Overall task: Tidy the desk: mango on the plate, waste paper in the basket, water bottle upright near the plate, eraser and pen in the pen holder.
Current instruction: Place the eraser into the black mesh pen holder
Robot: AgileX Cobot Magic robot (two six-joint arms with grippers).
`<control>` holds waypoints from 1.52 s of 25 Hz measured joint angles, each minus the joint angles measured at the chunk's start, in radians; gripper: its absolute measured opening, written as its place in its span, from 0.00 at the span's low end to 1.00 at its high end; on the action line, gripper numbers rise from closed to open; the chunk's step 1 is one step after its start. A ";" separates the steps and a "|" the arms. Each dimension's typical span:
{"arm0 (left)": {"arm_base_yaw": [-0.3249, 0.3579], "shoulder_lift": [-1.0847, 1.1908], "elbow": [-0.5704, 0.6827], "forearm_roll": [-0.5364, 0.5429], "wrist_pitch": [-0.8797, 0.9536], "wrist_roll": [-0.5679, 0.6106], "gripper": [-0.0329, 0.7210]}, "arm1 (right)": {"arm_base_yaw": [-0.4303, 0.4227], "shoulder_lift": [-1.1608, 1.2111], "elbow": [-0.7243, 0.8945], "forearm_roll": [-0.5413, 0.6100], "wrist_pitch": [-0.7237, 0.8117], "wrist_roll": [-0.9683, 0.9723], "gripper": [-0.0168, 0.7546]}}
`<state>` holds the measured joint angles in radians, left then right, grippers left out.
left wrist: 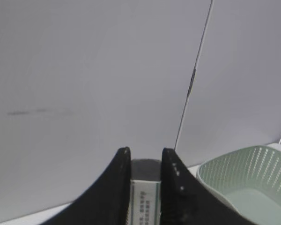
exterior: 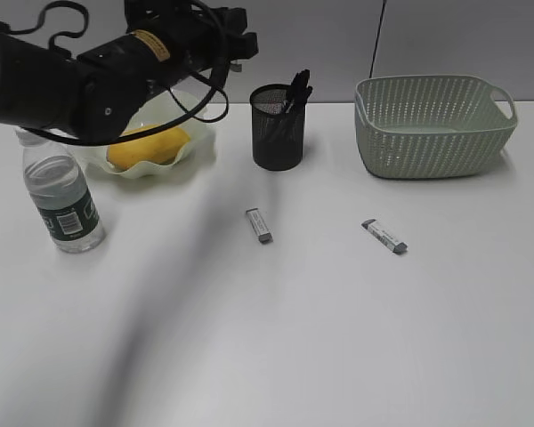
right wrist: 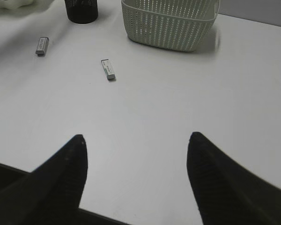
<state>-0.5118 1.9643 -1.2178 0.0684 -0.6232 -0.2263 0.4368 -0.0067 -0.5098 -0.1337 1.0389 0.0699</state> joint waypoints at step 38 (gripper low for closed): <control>-0.003 0.131 -0.334 0.109 0.350 -0.066 0.63 | 0.000 0.000 0.001 -0.023 0.000 0.038 0.71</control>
<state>-0.5148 2.0951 -1.5518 0.1778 -0.2730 -0.2921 0.4368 -0.0067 -0.5090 -0.1565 1.0389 0.1078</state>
